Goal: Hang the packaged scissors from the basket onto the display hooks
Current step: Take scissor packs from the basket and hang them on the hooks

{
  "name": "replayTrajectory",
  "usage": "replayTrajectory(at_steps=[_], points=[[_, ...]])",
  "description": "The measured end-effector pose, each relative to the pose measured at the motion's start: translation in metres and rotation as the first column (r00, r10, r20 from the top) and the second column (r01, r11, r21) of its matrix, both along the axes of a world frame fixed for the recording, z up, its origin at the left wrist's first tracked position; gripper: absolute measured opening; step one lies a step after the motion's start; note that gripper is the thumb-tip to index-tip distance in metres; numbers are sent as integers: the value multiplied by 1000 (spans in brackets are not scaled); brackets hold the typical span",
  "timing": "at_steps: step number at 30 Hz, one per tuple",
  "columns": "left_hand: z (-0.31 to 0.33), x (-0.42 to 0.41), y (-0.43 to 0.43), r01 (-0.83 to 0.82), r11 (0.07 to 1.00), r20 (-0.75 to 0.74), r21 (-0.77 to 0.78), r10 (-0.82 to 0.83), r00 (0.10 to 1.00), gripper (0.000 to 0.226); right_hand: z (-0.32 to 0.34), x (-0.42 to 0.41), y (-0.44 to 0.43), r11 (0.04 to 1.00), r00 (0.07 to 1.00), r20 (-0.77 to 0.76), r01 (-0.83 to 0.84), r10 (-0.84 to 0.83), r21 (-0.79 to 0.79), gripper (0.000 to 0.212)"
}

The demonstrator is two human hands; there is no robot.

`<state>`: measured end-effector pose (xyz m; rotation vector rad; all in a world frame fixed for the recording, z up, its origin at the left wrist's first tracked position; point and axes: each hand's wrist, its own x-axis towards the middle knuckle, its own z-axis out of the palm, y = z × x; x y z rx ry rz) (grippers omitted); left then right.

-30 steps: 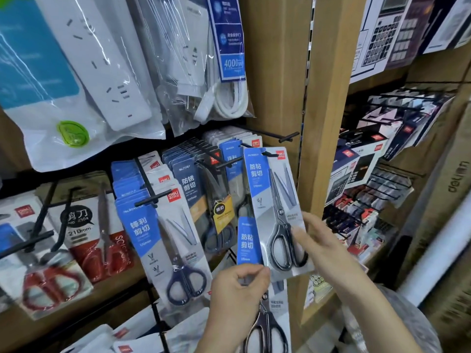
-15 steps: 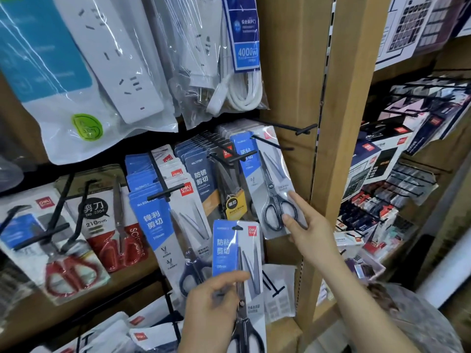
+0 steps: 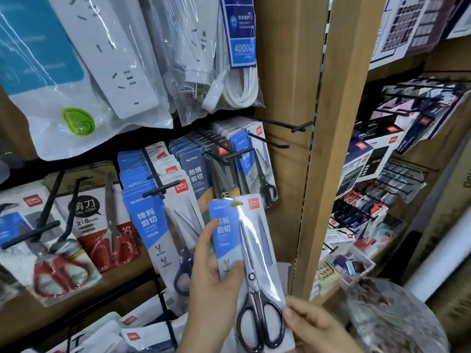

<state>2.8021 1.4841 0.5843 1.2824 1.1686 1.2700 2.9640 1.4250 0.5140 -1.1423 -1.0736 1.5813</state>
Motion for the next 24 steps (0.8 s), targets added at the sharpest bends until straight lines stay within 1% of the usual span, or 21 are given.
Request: replayTrajectory(at_steps=[2, 3, 4, 6, 7, 9, 10, 11, 13, 14, 15, 17, 18, 19, 21, 24], points=[[0, 8, 4, 9, 1000, 35, -17, -9, 999, 72, -9, -3, -4, 993, 995, -16, 98, -98, 68, 61], [1, 11, 7, 6, 999, 42, -33, -5, 999, 66, -11, -2, -6, 985, 989, -13, 149, -148, 93, 69], [5, 13, 10, 11, 999, 41, -39, -9, 999, 55, -10, 0, -7, 972, 978, -32, 208, -206, 110, 74], [14, 16, 20, 29, 999, 34, -34, -28, 999, 25, -10, 6, -9, 933, 941, -62, 337, -332, 128, 73], [20, 18, 24, 39, 999, 18, -20, -39, 999, 18, -9, 10, -10, 909, 914, -67, 404, -399, 105, 65], [32, 25, 34, 63, 997, -23, 37, -62, 998, 20, -7, 17, -11, 866, 861, -105, 500, -497, 0, 37], [39, 29, 37, 82, 994, -41, 73, -79, 996, 21, -3, 18, -11, 850, 841, -131, 526, -525, -32, 35], [45, 33, 41, 98, 989, -58, 109, -92, 994, 20, -2, 20, -11, 856, 841, -178, 516, -511, -16, 41], [58, 43, 50, 110, 981, -61, 157, -102, 993, 18, 6, 21, -2, 838, 812, -246, 546, -529, 1, 68], [63, 47, 55, 111, 981, -52, 159, -104, 993, 17, 13, 21, 3, 821, 791, -271, 570, -549, 0, 76], [67, 52, 62, 108, 982, -46, 154, -102, 994, 16, 19, 21, 7, 812, 782, -287, 584, -554, 23, 74], [70, 60, 75, 110, 985, -27, 133, -107, 994, 13, 25, 23, 14, 804, 774, -308, 593, -554, 45, 49], [71, 62, 80, 116, 986, -19, 122, -114, 993, 14, 28, 23, 15, 801, 768, -315, 598, -557, 41, 41], [70, 63, 84, 120, 987, -16, 108, -119, 993, 16, 25, 26, 17, 796, 765, -312, 604, -564, 41, 37], [68, 61, 88, 127, 989, -14, 75, -127, 992, 20, 23, 30, 22, 781, 753, -281, 624, -595, 20, 41], [66, 60, 90, 148, 987, -58, 54, -145, 988, 24, 25, 35, 26, 763, 749, -213, 646, -627, 26, 58]])
